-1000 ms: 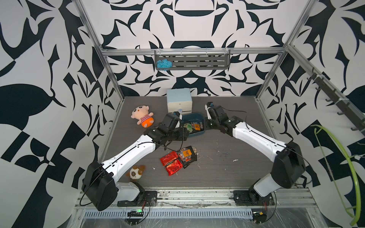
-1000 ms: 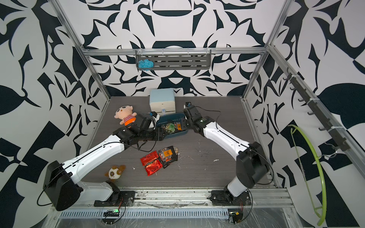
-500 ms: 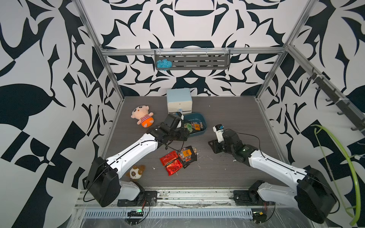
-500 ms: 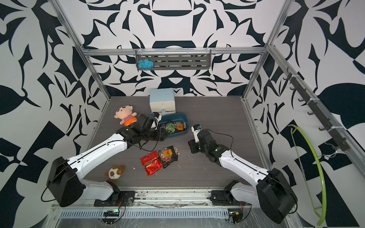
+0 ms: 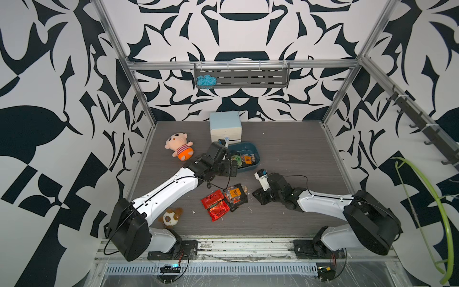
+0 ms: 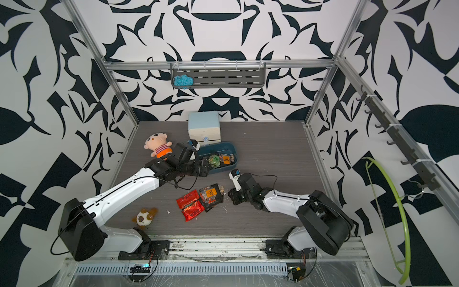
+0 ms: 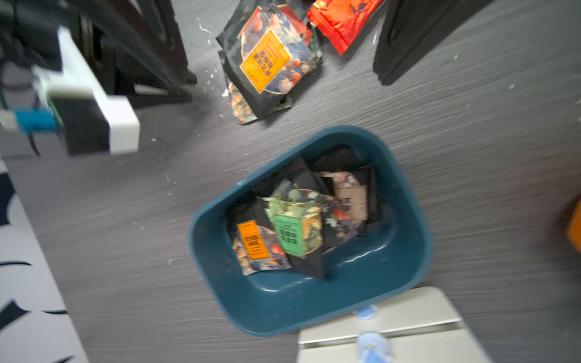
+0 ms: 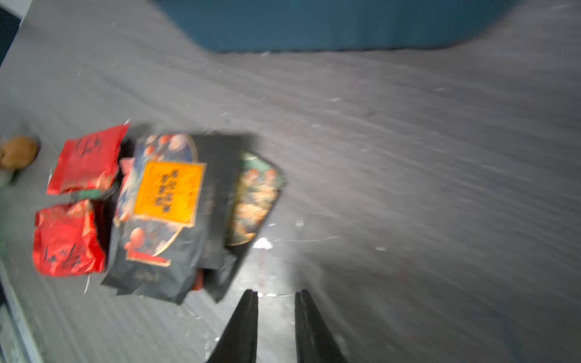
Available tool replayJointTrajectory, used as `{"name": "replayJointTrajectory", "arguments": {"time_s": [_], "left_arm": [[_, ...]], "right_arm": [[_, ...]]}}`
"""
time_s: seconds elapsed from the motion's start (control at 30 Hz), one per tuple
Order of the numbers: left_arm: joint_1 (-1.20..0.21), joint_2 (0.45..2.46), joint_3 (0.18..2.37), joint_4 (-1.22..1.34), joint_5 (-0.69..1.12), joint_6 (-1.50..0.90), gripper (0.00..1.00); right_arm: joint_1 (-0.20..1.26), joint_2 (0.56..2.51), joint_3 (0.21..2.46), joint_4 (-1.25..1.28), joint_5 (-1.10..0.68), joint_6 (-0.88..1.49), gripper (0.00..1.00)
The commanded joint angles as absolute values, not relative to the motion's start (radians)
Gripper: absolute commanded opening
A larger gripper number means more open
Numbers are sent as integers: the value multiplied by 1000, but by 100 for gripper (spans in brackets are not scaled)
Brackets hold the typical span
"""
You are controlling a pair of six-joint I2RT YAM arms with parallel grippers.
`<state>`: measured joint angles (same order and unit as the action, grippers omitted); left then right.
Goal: Put the tea bags into the storage box
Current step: Pick up the tea bag from the center of the board.
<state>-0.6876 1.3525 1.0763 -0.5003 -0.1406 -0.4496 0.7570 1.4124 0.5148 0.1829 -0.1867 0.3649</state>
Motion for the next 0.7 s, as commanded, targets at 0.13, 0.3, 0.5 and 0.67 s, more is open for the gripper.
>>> {"name": "replayJointTrajectory", "arguments": {"time_s": [0.13, 0.3, 0.5, 0.67], "left_arm": [[-686, 1187, 952, -574, -131, -650, 96], [-686, 1166, 842, -549, -32, -756, 72], [-688, 1197, 732, -414, 76, -822, 59], [-687, 1216, 688, -351, 89, -855, 46]], "right_arm": [[799, 1424, 580, 217, -169, 348, 25], [803, 1448, 596, 215, -173, 351, 24], [803, 1524, 642, 249, -201, 360, 23], [802, 1595, 693, 254, -204, 366, 21]]}}
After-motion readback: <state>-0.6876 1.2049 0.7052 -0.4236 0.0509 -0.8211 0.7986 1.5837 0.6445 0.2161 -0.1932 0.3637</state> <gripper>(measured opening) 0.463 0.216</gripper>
